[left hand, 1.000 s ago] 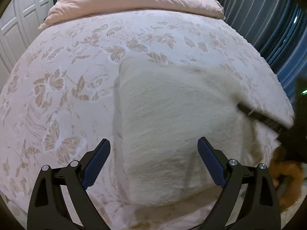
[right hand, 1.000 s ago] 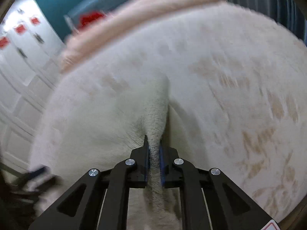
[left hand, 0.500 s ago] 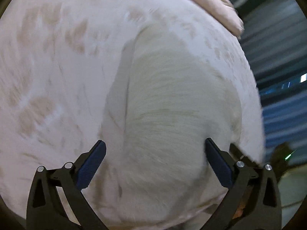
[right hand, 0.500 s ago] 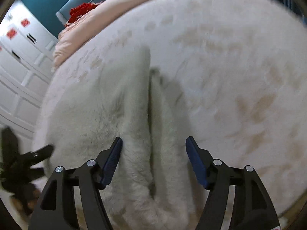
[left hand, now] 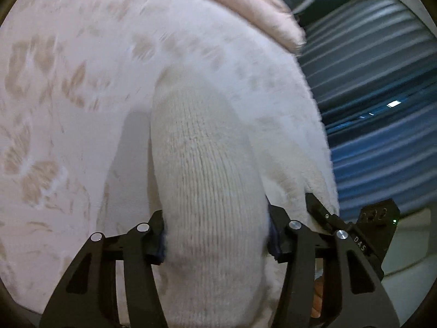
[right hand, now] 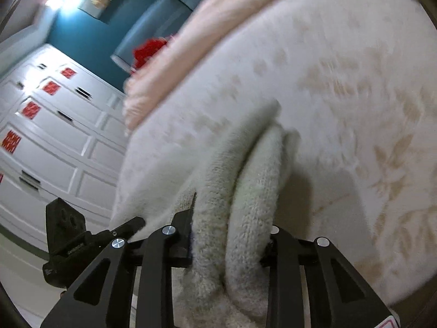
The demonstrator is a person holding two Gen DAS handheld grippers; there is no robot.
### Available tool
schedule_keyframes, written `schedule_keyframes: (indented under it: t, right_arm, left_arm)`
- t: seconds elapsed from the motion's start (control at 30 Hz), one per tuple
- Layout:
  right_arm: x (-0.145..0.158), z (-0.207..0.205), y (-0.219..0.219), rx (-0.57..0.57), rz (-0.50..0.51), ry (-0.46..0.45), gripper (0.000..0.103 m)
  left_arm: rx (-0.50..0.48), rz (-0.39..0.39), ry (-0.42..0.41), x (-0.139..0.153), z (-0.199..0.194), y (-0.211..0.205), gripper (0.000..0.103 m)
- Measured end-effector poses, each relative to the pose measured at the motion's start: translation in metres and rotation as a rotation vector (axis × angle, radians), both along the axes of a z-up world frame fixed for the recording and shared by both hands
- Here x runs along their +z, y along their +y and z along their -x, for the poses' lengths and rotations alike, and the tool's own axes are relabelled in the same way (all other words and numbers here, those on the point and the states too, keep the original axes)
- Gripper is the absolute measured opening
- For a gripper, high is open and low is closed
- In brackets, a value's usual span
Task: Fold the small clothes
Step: 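Grasp the bundle end with both grippers, lift and fold it over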
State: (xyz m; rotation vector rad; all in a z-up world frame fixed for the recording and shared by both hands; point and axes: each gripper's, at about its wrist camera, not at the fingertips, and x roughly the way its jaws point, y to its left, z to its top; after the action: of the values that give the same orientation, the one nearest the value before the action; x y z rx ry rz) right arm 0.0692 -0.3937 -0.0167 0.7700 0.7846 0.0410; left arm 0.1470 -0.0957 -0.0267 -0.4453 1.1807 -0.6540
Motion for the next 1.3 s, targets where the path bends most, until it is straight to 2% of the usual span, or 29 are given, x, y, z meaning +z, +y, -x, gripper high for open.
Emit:
schedule_keyframes:
  t: [0.07, 0.1, 0.3, 0.47, 0.57, 0.67, 0.77, 0.83, 0.87, 0.9, 0.93, 0.97, 1.0, 1.03, 1.07, 1.1, 1.17, 1.23, 1.3]
  right_arm:
    - [0.034, 0.017, 0.006, -0.008, 0.036, -0.067, 0.027]
    - [0.059, 0.03, 0.014, -0.015, 0.058, -0.123, 0.027]
    - [0.166, 0.076, 0.042, -0.008, 0.138, -0.397, 0.027]
    - [0.251, 0.09, 0.08, 0.047, 0.199, -0.623, 0.027]
    - [0.288, 0.088, 0.102, 0.093, 0.228, -0.719, 0.028]
    - [0.296, 0.069, 0.118, 0.125, 0.229, -0.733, 0.029]
    - [0.265, 0.024, 0.133, 0.154, 0.203, -0.656, 0.032]
    - [0.222, -0.014, 0.149, 0.157, 0.205, -0.563, 0.042]
    - [0.184, -0.038, 0.157, 0.155, 0.247, -0.497, 0.045]
    - [0.156, -0.053, 0.163, 0.155, 0.279, -0.441, 0.05]
    - [0.11, -0.073, 0.167, 0.148, 0.303, -0.328, 0.05]
    - [0.081, -0.083, 0.168, 0.145, 0.305, -0.234, 0.05]
    - [0.034, -0.087, 0.164, 0.141, 0.27, -0.092, 0.047]
    - [0.006, -0.079, 0.161, 0.13, 0.223, -0.042, 0.047]
    - [-0.006, -0.07, 0.158, 0.12, 0.197, -0.035, 0.048]
    - [-0.02, -0.057, 0.156, 0.111, 0.184, -0.025, 0.048]
    - [-0.031, -0.043, 0.154, 0.102, 0.175, -0.005, 0.049]
    - [-0.037, -0.045, 0.156, 0.101, 0.148, 0.024, 0.056]
    - [-0.044, -0.058, 0.155, 0.098, 0.12, 0.043, 0.056]
  left_arm:
    - [-0.021, 0.019, -0.071, 0.039, 0.012, 0.006, 0.052]
    - [-0.032, 0.028, -0.114, 0.059, 0.019, 0.011, 0.052]
    - [-0.067, 0.093, -0.385, 0.177, 0.06, 0.051, 0.052]
    - [-0.063, 0.151, -0.596, 0.263, 0.082, 0.097, 0.053]
    - [-0.044, 0.167, -0.691, 0.297, 0.084, 0.127, 0.055]
    - [-0.005, 0.145, -0.734, 0.307, 0.074, 0.152, 0.057]
    - [0.04, 0.083, -0.721, 0.284, 0.042, 0.17, 0.061]
    - [0.065, 0.034, -0.679, 0.248, 0.015, 0.179, 0.067]
    - [0.089, 0.003, -0.632, 0.216, -0.005, 0.187, 0.068]
    - [0.126, -0.028, -0.573, 0.179, -0.023, 0.194, 0.074]
    - [0.173, -0.079, -0.491, 0.137, -0.04, 0.201, 0.075]
    - [0.223, -0.151, -0.375, 0.092, -0.054, 0.21, 0.074]
    - [0.248, -0.184, -0.281, 0.055, -0.059, 0.22, 0.069]
    - [0.257, -0.183, -0.237, 0.035, -0.058, 0.227, 0.068]
    - [0.273, -0.182, -0.206, 0.013, -0.05, 0.238, 0.068]
    - [0.28, -0.18, -0.21, 0.001, -0.041, 0.245, 0.069]
    - [0.28, -0.183, -0.209, -0.008, -0.031, 0.251, 0.075]
    - [0.283, -0.171, -0.19, -0.014, -0.032, 0.252, 0.085]
    - [0.289, -0.171, -0.165, -0.025, -0.039, 0.248, 0.087]
